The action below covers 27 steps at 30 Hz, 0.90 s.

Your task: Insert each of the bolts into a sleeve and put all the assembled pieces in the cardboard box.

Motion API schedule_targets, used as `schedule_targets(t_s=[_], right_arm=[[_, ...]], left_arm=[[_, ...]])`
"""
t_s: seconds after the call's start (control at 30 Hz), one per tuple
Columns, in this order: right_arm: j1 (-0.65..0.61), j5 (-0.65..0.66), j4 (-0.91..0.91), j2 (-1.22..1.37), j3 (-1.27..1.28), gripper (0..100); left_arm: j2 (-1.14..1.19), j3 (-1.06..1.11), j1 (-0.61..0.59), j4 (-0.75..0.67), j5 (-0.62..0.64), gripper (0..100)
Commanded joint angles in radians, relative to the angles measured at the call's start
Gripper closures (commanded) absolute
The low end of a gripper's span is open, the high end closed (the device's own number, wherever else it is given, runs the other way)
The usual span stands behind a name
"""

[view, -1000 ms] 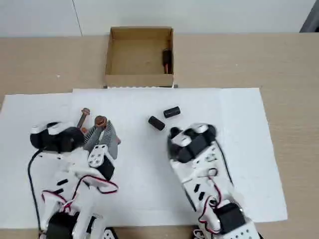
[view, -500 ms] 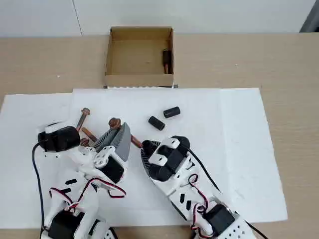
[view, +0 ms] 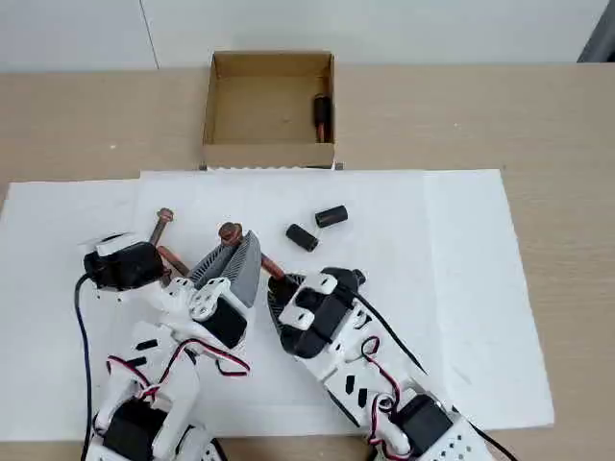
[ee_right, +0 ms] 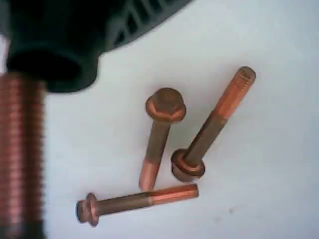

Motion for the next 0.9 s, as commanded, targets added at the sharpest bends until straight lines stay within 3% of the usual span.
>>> schedule_targets(t_s=[0.0, 0.87], right_arm=[[-0.012, 0.011, -0.03, -0.01, -0.014, 99.5], [0.033, 0.009, -0.03, -0.008, 0.015, 99.5]], left_arm=[[-0.009, -0.005, 0.005, -0.031, -0.034, 99], [-0.009, -0.028, 0.029, -0.018, -0.071, 99]])
